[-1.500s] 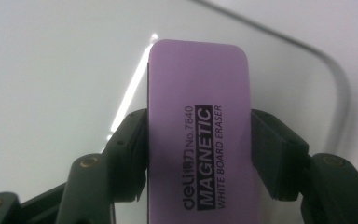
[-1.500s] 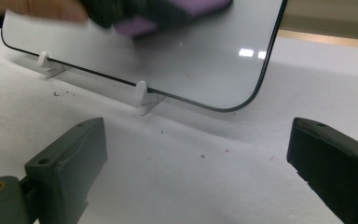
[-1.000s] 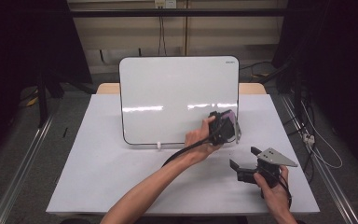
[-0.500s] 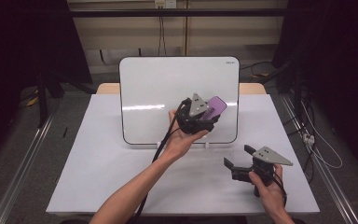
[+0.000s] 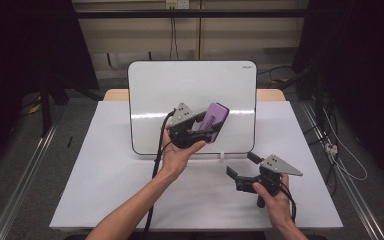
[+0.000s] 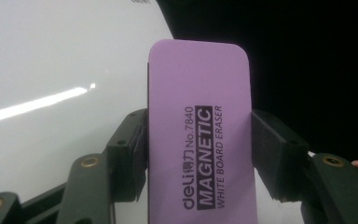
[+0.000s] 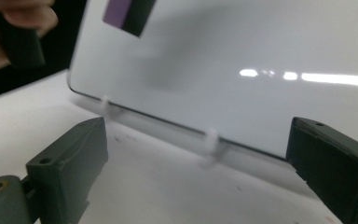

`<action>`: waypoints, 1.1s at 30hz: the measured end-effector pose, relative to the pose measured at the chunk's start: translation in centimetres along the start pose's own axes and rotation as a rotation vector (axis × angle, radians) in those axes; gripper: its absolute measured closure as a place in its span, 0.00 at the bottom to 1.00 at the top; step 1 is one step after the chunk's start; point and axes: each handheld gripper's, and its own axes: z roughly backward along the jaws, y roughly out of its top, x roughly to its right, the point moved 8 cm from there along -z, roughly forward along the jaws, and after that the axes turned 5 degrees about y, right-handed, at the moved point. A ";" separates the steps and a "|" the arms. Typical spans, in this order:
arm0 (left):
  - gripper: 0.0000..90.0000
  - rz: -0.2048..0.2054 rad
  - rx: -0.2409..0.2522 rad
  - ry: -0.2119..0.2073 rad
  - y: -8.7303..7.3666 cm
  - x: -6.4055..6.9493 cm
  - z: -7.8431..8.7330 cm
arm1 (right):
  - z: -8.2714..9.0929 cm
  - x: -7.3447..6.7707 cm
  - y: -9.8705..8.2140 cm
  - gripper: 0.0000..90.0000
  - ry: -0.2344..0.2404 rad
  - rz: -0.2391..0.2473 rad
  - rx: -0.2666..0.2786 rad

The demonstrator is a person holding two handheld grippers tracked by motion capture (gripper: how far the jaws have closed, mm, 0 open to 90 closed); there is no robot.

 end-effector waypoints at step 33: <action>0.46 0.060 0.018 -0.003 -2.3 -0.1 1.4 | -6.0 -3.3 3.9 0.66 0.232 -0.237 0.221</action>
